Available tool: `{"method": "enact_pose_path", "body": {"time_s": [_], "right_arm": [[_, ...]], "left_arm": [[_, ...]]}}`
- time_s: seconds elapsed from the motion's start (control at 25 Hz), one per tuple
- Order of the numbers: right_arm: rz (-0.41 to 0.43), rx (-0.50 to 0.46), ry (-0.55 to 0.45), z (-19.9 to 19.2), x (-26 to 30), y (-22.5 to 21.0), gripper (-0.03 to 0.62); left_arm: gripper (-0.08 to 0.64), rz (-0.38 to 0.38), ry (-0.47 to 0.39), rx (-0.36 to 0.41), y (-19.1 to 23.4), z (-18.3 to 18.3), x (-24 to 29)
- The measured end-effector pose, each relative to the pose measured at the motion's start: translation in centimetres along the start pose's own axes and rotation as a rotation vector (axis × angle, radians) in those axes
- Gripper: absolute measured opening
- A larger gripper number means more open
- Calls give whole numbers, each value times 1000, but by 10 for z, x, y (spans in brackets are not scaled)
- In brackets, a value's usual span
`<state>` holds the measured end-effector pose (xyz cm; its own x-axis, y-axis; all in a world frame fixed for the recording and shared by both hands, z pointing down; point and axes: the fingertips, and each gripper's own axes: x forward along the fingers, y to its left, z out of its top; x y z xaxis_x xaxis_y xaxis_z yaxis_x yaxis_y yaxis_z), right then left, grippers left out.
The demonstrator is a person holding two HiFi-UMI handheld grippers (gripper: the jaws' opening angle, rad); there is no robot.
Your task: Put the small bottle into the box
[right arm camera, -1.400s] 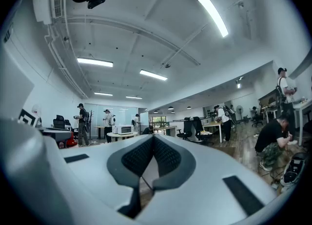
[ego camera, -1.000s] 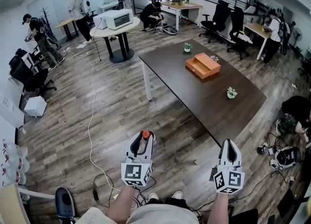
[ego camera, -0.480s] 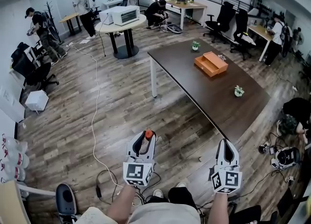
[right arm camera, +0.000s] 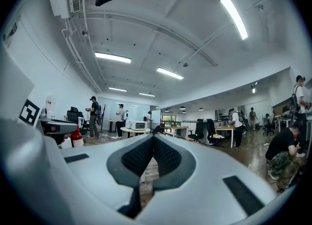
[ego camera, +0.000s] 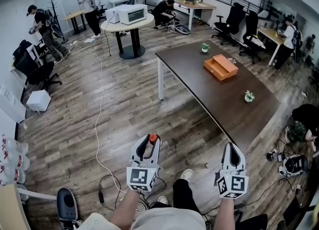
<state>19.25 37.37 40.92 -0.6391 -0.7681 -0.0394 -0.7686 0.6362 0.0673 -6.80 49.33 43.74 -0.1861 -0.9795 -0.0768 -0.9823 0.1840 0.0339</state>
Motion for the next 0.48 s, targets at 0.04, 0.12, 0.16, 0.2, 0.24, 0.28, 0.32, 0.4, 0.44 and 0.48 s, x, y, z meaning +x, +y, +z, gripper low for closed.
{"method": "enact_pose_path", "body": {"time_s": [0.04, 0.12, 0.16, 0.2, 0.24, 0.28, 0.32, 0.4, 0.44, 0.48], "right_arm": [[-2, 2, 2, -1, 3, -2, 2], [-5, 8, 5, -5, 12, -7, 2], [-6, 11, 7, -8, 17, -10, 2], [-8, 15, 9, -10, 23, -13, 2], [-9, 19, 11, -14, 30, -16, 2], [-11, 23, 12, -17, 37, -18, 2], [-13, 28, 12, -19, 44, -21, 2], [-20, 42, 11, -24, 60, -30, 2], [-24, 50, 11, -26, 69, -36, 2], [-27, 58, 11, -28, 78, -42, 2]], "left_arm": [[129, 0, 0, 1, 1, 0, 4], [129, -2, 4, 6, 1, -2, 13], [129, -3, 6, 9, 1, -3, 19], [129, -4, 10, 12, 2, -5, 26], [129, -4, 14, 14, 3, -7, 34], [129, -4, 18, 17, 4, -9, 42], [129, -4, 21, 19, 6, -10, 50], [129, -7, 25, 28, 8, -10, 69], [129, -8, 26, 35, 8, -10, 79], [129, -10, 27, 40, 8, -9, 89]]}}
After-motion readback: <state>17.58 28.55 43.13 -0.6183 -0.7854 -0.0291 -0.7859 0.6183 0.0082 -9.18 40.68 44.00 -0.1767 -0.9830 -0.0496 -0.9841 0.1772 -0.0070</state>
